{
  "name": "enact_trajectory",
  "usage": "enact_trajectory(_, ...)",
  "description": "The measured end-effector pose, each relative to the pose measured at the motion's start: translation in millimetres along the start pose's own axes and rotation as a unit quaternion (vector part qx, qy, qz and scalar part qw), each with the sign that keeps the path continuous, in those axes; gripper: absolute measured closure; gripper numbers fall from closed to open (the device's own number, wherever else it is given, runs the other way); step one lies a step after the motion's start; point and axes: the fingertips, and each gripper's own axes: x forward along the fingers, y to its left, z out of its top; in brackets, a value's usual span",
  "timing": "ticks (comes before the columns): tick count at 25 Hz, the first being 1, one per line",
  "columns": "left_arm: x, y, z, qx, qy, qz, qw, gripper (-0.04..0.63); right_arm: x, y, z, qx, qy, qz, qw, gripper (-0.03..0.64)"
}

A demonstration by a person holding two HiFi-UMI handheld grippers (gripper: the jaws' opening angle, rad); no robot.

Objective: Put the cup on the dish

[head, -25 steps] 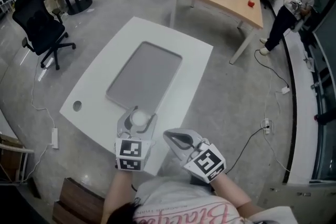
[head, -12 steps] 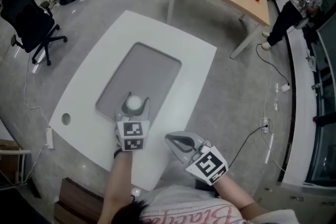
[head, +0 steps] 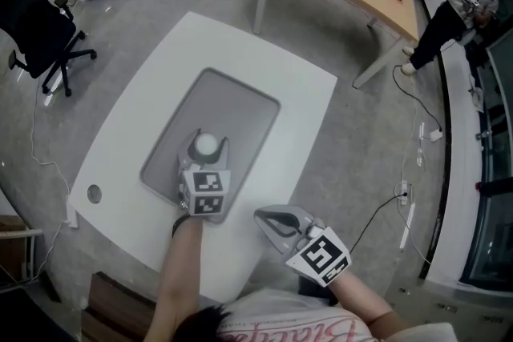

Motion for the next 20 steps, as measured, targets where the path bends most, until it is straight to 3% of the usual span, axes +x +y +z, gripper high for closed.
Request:
enact_trajectory(6,11,-5,-17,-0.009,0.019,-0.025,0.9995,0.337,2,4,3,-0.004,0.005,-0.003,1.000,0.615)
enact_trajectory(11,12,0,-14,-0.014,0.024,-0.014,0.9995,0.328,-1,5,-4,0.008,0.011,-0.009,1.000,0.615)
enact_trajectory(13,11,1,-12,-0.020,0.026,-0.015,0.9993,0.225,-2,7,-2,0.008,0.006,-0.011,1.000,0.615)
enact_trajectory(15,7,0,-9,-0.022,0.026,-0.019,0.9993,0.187,-4,8,1,0.008,-0.005,-0.015,1.000,0.615)
enact_trajectory(20,-11,-3,-4,-0.027,0.024,-0.018,0.9992,0.160,-8,4,8,0.019,-0.025,-0.031,0.999,0.615)
